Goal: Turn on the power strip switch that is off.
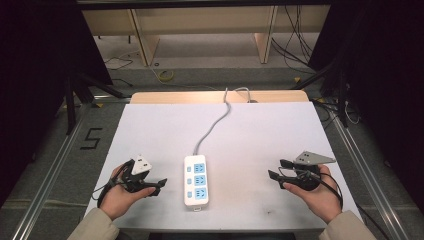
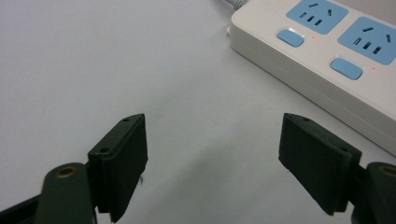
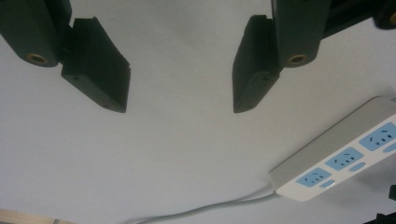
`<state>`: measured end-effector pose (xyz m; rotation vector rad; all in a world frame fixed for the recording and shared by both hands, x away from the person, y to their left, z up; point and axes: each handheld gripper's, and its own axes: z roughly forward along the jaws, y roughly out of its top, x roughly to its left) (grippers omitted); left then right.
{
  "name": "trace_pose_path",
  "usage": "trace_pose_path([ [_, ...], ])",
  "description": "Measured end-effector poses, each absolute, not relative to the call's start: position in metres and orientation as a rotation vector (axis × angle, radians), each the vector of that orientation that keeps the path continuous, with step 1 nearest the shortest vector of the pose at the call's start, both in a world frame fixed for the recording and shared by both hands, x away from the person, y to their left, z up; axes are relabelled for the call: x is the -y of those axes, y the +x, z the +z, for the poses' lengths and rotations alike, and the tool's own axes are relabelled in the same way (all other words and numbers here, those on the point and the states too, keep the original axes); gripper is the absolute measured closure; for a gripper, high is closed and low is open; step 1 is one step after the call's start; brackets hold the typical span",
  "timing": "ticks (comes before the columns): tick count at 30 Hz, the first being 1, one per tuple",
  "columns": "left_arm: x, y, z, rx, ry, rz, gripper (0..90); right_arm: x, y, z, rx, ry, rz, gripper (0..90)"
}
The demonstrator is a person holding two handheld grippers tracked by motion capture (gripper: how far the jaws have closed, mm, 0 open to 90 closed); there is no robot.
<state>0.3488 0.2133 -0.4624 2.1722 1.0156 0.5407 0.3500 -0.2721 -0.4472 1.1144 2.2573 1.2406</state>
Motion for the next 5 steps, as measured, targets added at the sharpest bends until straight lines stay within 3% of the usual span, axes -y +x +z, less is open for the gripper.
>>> trace_pose_path([
  [5,-0.2131,0.3495,-0.4625,-1.015,2.171,0.534,23.4,0.2735,0.3483,-0.4485,-2.256,1.127,1.234,36.9],
])
